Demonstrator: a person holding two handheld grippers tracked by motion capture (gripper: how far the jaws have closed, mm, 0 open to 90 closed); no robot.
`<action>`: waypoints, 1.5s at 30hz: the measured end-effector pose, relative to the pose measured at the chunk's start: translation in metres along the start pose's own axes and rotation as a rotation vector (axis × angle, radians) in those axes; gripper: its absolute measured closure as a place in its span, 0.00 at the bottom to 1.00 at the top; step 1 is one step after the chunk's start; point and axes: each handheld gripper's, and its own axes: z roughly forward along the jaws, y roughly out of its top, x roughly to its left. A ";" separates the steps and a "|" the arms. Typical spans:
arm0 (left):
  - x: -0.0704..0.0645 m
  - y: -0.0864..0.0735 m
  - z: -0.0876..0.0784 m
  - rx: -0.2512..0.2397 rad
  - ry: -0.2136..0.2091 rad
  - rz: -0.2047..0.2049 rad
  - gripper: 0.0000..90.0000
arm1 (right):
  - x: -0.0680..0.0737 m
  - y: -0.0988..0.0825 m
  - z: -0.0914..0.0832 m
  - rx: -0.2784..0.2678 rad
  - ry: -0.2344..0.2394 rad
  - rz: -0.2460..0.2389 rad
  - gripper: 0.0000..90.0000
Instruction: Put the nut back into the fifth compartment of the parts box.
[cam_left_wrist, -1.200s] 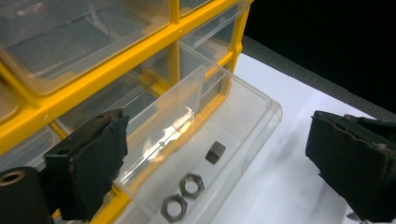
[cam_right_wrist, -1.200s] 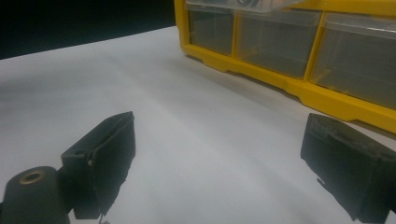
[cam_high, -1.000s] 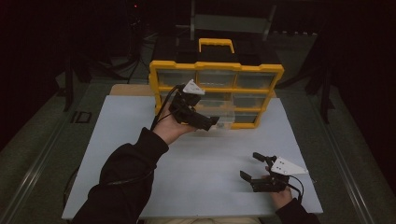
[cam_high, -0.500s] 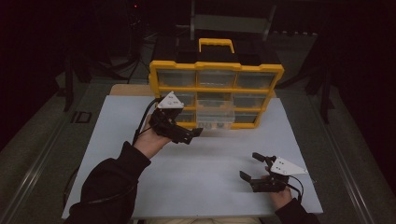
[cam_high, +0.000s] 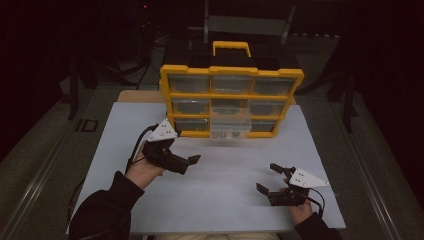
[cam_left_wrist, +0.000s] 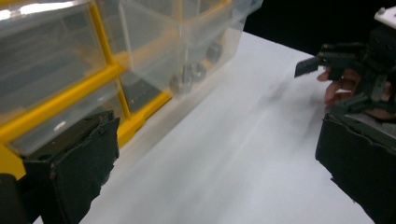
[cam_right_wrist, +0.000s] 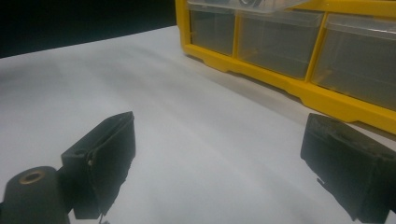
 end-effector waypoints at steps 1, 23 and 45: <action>0.000 -0.004 -0.001 -0.004 -0.001 -0.005 0.00 | 0.000 0.000 0.000 0.001 0.001 0.000 0.12; -0.001 -0.081 -0.022 -0.025 0.033 -0.057 0.00 | 0.000 0.000 0.000 0.004 0.002 -0.002 0.12; 0.012 -0.156 -0.034 -0.014 0.172 -0.153 0.00 | 0.000 0.001 -0.001 -0.004 0.003 0.003 0.12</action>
